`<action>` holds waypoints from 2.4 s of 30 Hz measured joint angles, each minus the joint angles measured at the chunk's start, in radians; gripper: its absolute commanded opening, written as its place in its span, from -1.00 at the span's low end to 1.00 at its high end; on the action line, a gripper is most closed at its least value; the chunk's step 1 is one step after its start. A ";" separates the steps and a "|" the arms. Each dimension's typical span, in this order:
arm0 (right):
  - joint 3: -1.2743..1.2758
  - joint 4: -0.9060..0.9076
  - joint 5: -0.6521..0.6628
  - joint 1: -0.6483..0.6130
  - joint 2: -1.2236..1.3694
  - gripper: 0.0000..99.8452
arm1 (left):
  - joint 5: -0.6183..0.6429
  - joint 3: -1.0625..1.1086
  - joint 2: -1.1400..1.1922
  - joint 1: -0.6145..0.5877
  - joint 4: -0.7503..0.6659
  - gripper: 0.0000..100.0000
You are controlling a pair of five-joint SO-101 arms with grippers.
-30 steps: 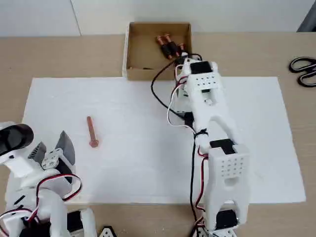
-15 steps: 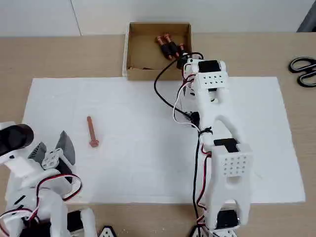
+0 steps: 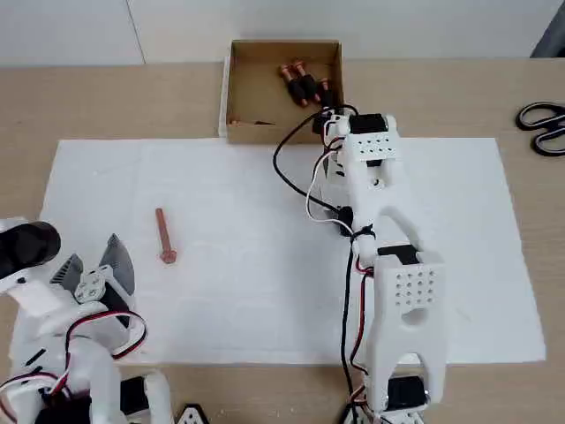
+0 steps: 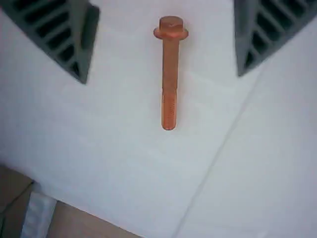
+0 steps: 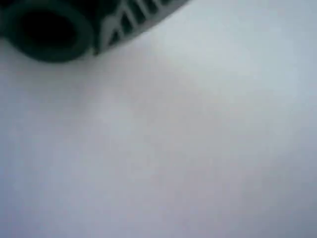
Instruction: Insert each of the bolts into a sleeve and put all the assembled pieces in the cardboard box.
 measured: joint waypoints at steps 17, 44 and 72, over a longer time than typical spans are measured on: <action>-0.012 0.009 0.012 0.006 0.008 -0.99 | 0.000 0.000 0.000 0.000 0.000 -0.64; 0.044 0.029 0.127 0.057 -0.284 -0.99 | -0.002 -0.344 0.721 0.012 0.020 -0.51; 0.046 0.029 0.127 0.078 -0.284 -0.99 | 0.055 -0.460 1.645 0.169 -0.133 -0.79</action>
